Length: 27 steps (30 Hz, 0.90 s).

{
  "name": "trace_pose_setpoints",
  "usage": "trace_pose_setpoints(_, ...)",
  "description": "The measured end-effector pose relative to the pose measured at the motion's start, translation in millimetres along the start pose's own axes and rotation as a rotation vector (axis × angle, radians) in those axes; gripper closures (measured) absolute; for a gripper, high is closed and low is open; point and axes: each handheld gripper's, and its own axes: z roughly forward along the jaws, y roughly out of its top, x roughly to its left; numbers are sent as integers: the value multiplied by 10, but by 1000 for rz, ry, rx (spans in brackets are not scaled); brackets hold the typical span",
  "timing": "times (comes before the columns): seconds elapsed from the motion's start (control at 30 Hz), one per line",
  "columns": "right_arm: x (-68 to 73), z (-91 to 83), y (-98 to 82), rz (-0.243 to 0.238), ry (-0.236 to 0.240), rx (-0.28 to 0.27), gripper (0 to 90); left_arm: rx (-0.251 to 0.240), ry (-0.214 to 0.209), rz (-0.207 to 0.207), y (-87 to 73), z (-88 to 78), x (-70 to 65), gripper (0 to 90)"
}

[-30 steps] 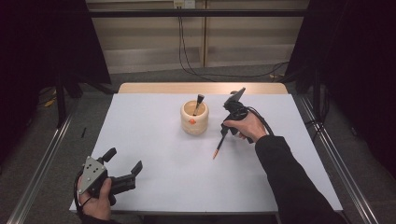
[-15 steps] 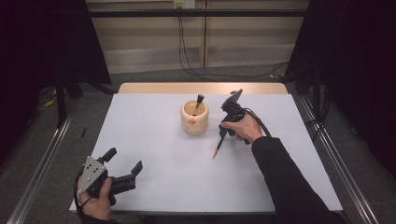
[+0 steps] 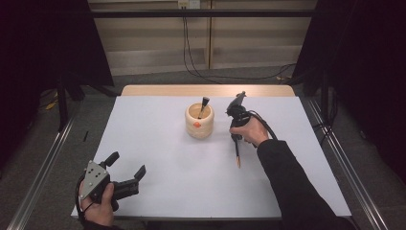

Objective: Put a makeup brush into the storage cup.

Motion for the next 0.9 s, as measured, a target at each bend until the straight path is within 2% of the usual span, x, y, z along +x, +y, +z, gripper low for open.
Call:
trace_pose_setpoints(0.1, 20, 0, 3, -27, -14, 5, 769, -3, 5, -3, 1, -5, -6, 13)
trace_pose_setpoints(0.2, 33, 2, 11, -12, -20, 11, 772, -3, -6, -8, -2, -6, -5, 14)
trace_pose_setpoints(0.3, 43, 0, 14, -28, -31, 15, 795, 1, -1, 2, 0, -20, 1, 14)
trace_pose_setpoints(0.53, 26, 1, 7, -17, -27, 11, 861, -1, 2, 1, 0, -20, 4, 13)
trace_pose_setpoints(0.63, 15, 2, 1, -21, -18, 6, 859, -8, 0, -10, -2, -11, -4, 14)
trace_pose_setpoints(0.8, -57, 0, -18, 20, 32, -2, 860, -8, 0, -13, -2, -4, -7, 14)
trace_pose_setpoints(0.9, -70, 3, -10, 14, 41, 0, 862, 2, 0, 1, -3, -1, 0, 13)
